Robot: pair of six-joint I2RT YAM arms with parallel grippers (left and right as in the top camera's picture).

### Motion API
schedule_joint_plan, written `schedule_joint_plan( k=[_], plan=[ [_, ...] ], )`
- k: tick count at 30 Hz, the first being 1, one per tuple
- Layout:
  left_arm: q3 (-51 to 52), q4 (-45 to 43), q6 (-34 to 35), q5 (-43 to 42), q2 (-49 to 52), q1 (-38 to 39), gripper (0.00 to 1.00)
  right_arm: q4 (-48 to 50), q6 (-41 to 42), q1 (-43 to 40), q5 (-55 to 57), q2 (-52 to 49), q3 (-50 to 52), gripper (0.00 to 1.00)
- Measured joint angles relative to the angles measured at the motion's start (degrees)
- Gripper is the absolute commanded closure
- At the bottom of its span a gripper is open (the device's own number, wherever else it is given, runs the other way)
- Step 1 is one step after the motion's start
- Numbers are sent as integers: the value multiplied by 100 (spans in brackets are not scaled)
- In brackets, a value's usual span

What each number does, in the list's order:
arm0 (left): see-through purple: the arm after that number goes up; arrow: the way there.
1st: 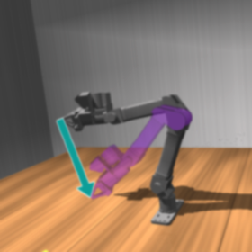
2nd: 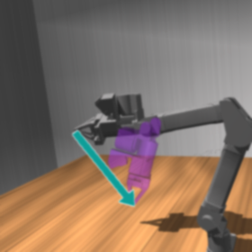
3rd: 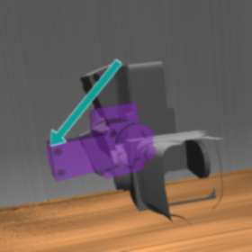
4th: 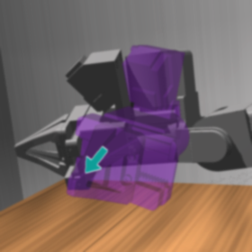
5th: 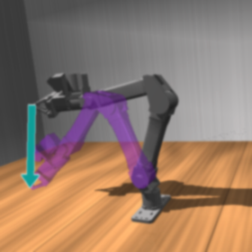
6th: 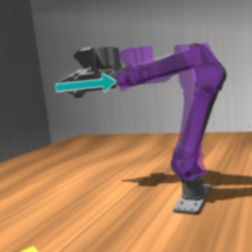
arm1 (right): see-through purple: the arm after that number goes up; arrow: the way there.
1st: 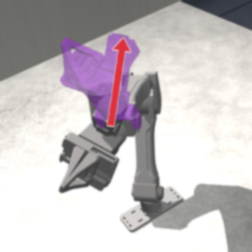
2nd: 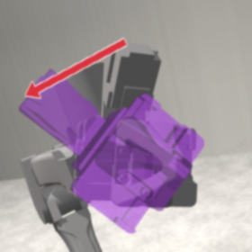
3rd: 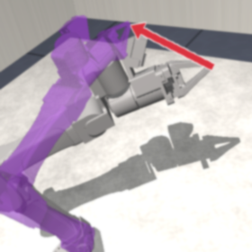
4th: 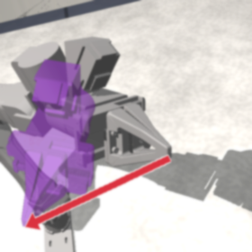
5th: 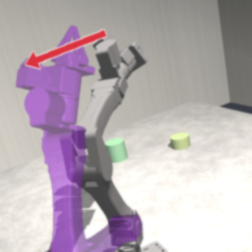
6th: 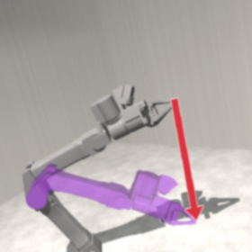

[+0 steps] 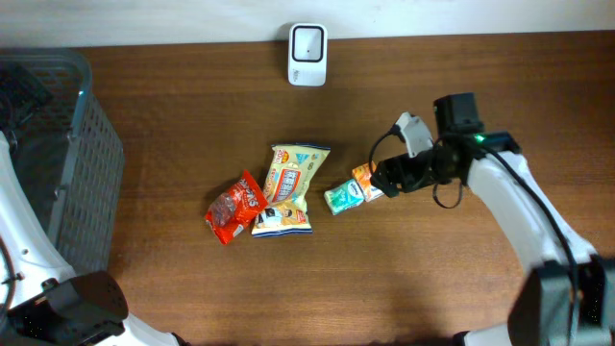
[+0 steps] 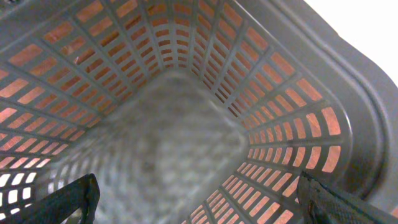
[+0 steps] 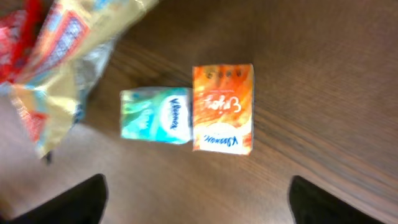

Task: Scan the item barcode
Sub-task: 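Reach the right gripper to the orange tissue pack and grasp it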

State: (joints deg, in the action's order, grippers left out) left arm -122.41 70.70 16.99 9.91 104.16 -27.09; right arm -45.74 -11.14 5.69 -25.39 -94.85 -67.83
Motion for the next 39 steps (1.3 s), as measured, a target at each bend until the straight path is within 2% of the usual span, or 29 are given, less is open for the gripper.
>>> schedule_joint_plan(
  k=[3, 7, 11, 16, 18, 28, 29, 33, 39],
  plan=[
    [0, 2, 0, 0, 0, 0, 1, 190, -28, 0, -2, -660, 0, 30],
    [0, 4, 0, 0, 0, 0, 1, 435, -42, 0, 68, -1029, 0, 34],
    [0, 7, 0, 2, 0, 0, 1, 898, -55, 0, 155, -1088, -4, 47],
    [0, 7, 0, 0, 0, 0, 1, 1158, -46, 0, 173, -1134, -13, 53],
    [0, 7, 0, 0, 0, 0, 1, 1161, -63, 0, 173, -1235, -15, 63],
    [0, 7, 0, 0, 0, 0, 1, 1305, -63, -2, -205, -1655, -15, 66],
    [0, 7, 0, 0, 0, 0, 1, 1305, -63, -2, -254, -1665, -15, 69],
    [0, 7, -2, 0, 0, 0, 1, 1283, -55, -2, -457, -1755, -22, 96],
    [0, 7, 0, 0, 0, 0, 1, 857, -37, -101, -925, -1762, -66, 96]
  ],
)
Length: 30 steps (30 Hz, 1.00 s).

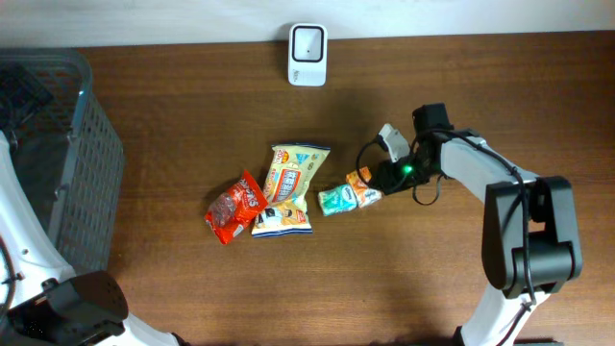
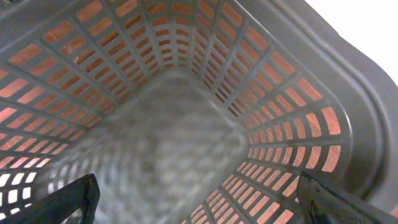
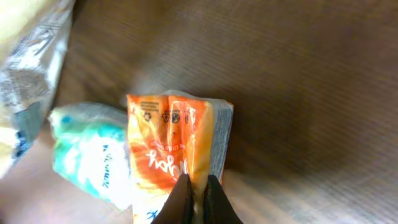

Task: Scan the item barcode
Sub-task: 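Reach the right gripper to the orange tissue pack and grasp it, then lift the orange pack and hold it over the white scanner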

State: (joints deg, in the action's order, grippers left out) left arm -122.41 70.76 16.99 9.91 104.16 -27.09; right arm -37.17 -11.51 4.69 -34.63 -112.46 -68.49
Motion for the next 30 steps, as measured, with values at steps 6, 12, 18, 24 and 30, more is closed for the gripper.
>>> schedule_joint_plan(
  k=[6, 12, 18, 24, 30],
  plan=[
    [0, 0, 0, 0, 0, 0, 1, -850, 125, -949, -1891, 2, -520, 96],
    [0, 2, 0, 0, 0, 0, 1, -1169, 59, -1558, -3860, 9, -662, 96],
    [0, 2, 0, 0, 0, 0, 1, -1510, 120, -1541, -5005, 33, -866, 96],
    [0, 0, 0, 0, 0, 0, 1, -1965, 151, -1541, -5180, 627, -1178, 96],
    [0, 2, 0, 0, 0, 0, 1, -2006, 509, -1541, -5246, 1443, -1486, 96]
  ],
)
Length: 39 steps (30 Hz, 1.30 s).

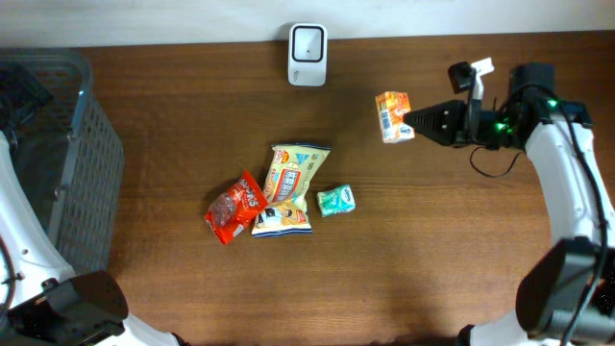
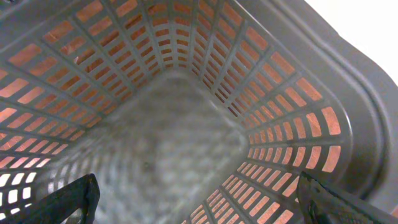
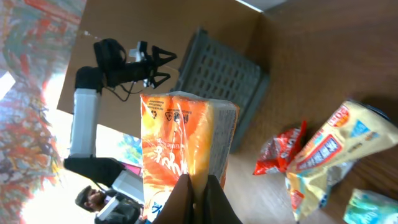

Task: Scan the item barcode
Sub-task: 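Lift the orange pack and hold it over the white scanner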

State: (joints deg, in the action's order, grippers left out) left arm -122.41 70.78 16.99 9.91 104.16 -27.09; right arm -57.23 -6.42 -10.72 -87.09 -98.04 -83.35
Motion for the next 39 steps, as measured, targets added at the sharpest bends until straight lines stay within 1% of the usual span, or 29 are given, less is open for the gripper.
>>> schedule_joint_plan(
  k=[4, 6, 8, 11, 13, 15, 17, 19, 22, 24, 25, 30, 34, 39],
  plan=[
    [0, 0, 0, 0, 0, 0, 1, 278, 581, 26, 90, 254, -350, 96],
    [0, 0, 0, 2, 0, 0, 1, 343, 975, 184, 721, 264, -925, 96],
    [0, -2, 0, 0, 0, 0, 1, 348, 1250, 525, 1539, 275, -1491, 96],
    [0, 0, 0, 0, 0, 0, 1, 387, 1475, 1270, 3077, 275, -2201, 96],
    [0, 0, 0, 2, 0, 0, 1, 490, 1550, 1899, 4457, 273, -2562, 96],
    [0, 7, 0, 2, 0, 0, 1, 802, 1462, 2479, 5904, 201, -2708, 96],
    [0, 35, 0, 0, 0, 0, 1, 1386, 1185, 2883, 7208, -79, -2769, 96],
    [0, 68, 0, 0, 0, 0, 1, 1928, 833, 3147, 8192, -533, -2800, 96],
    [0, 83, 0, -2, 0, 0, 1, 2859, 151, 3414, 9318, -1366, -2802, 96],
    [0, 81, 0, 2, 0, 0, 1, 3504, -433, 3556, 9906, -1956, -2796, 96],
    [0, 81, 0, 2, 0, 0, 1, 3985, -901, 3644, 10212, -2347, -2778, 96],
    [0, 101, 0, 0, 0, 0, 1, 5233, -2074, 3779, 10703, -3250, -2752, 96],
    [0, 98, 0, 0, 0, 0, 1, 5958, -2461, 3781, 10850, -3657, -2741, 96],
    [0, 98, -2, 0, 0, 0, 1, 6253, -2968, 3775, 10874, -3812, -2741, 96]
  ],
)
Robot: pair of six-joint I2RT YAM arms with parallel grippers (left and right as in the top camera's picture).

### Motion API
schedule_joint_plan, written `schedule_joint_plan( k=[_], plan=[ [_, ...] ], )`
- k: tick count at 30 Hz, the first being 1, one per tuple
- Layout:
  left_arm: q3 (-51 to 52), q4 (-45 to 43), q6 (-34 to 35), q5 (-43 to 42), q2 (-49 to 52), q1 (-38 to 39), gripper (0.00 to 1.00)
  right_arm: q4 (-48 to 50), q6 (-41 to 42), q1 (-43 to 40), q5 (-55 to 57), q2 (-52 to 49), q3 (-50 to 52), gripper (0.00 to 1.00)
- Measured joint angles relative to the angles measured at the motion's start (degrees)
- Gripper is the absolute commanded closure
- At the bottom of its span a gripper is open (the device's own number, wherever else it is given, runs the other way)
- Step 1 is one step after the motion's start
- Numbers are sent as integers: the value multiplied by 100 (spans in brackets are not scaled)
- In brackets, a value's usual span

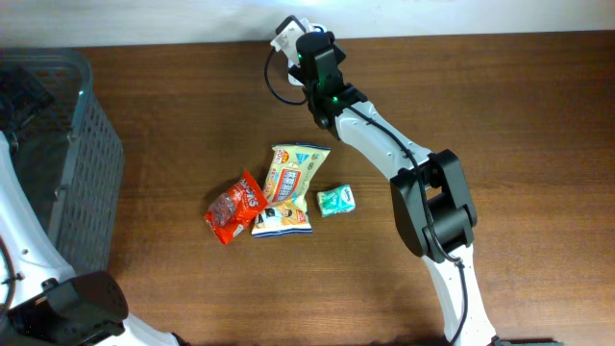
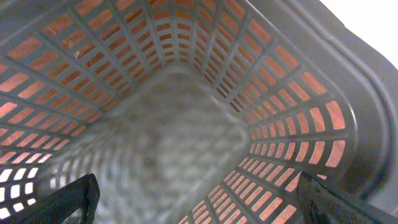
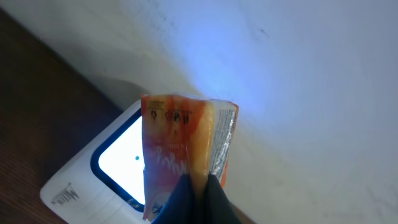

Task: Scan the item barcode
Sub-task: 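Lift the orange pack and hold it over the white scanner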

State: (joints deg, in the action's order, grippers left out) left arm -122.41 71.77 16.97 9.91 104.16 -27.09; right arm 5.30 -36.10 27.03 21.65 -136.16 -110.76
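An orange tissue pack (image 3: 180, 143) is pinched at its lower edge by my right gripper (image 3: 198, 190), which is shut on it. The pack hangs right over the white barcode scanner (image 3: 81, 180), partly covering its lit window (image 3: 121, 155). From overhead, the right gripper (image 1: 312, 43) sits at the table's far edge on top of the scanner, hiding both scanner and pack. My left gripper (image 2: 199, 202) is open inside the grey basket (image 2: 186, 93) with nothing between its fingers.
The grey basket (image 1: 58, 163) stands at the table's left edge. In the middle lie a yellow snack bag (image 1: 290, 183), a red snack bag (image 1: 235, 207) and a green tissue pack (image 1: 336, 200). A white wall rises behind the scanner.
My right gripper, which held the orange pack in the air right of the scanner, now holds it directly over the scanner's lit window. The left gripper has hardly moved.
The right gripper was open above the orange and green tissue packs lying side by side. Then it was shut on the orange pack on the table. Then it held the pack raised at the far right, and now over the scanner. The left gripper stayed in the basket.
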Motion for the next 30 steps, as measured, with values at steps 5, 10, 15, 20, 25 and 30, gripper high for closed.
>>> schedule_joint_plan(
  k=[5, 10, 15, 20, 25, 30],
  plan=[
    [0, 0, 2, 0, 0, 0, 1, -7, -203, -9, -2, 0, 2, 96],
    [0, 0, 2, 0, 0, 0, 1, -52, -254, -9, 0, 0, 0, 96],
    [0, 0, 0, 0, 0, 0, 1, -52, -284, -11, -2, 0, 0, 96],
    [0, 0, 2, 0, 0, 0, 1, -146, -260, -11, -26, 0, 0, 96],
    [0, 0, 0, 4, 0, 0, 1, -903, 166, -26, -352, 151, 9, 96],
    [0, -4, 2, 2, 0, 2, 1, -2603, 1316, -160, -1346, 1191, 22, 96]
  ],
)
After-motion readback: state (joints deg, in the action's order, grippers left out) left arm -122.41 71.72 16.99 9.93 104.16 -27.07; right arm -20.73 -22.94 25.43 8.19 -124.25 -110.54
